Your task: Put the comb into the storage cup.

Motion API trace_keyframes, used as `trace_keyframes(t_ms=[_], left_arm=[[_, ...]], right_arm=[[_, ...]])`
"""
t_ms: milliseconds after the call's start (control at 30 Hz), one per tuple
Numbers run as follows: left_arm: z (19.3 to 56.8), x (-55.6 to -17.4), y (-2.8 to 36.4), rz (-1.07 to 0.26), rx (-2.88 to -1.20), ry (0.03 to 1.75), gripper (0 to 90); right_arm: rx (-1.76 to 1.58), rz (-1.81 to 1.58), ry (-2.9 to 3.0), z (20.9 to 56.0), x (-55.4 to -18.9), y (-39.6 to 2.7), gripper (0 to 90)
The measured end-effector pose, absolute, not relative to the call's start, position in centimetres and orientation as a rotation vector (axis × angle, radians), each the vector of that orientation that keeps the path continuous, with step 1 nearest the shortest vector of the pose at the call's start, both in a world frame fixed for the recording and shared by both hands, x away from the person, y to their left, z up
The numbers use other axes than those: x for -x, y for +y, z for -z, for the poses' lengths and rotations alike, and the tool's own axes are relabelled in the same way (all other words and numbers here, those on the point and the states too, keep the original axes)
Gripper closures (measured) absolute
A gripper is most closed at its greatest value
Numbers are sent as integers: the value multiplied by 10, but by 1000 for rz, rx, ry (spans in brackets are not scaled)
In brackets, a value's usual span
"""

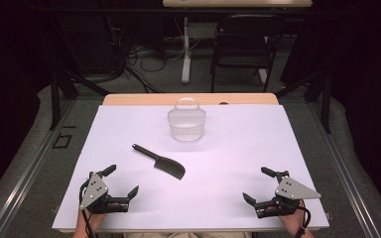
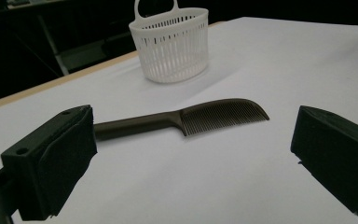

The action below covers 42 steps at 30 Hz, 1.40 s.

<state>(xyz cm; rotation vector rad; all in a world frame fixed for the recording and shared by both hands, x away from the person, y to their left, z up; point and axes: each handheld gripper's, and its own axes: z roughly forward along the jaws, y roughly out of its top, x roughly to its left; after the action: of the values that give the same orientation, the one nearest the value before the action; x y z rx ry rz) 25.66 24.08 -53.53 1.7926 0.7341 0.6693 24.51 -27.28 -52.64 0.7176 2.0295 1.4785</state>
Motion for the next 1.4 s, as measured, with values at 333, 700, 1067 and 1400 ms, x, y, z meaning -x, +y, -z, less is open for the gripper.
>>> trace_keyframes(t_ms=[333, 700, 1067, 1400], left_arm=[[535, -262, 237, -653, -1828, 738, 2], [531, -270, 231, -623, -1906, 743, 2], [525, -283, 226, -584, -1965, 782, 1], [521, -297, 224, -574, -1991, 802, 5]], right_arm=[[-725, -1466, 2048, 529, -248, -272, 0], [-730, -1457, 2059, 530, -250, -270, 0], [-736, -1450, 2064, 530, -250, -270, 0], [-738, -1449, 2066, 530, -252, -270, 0]])
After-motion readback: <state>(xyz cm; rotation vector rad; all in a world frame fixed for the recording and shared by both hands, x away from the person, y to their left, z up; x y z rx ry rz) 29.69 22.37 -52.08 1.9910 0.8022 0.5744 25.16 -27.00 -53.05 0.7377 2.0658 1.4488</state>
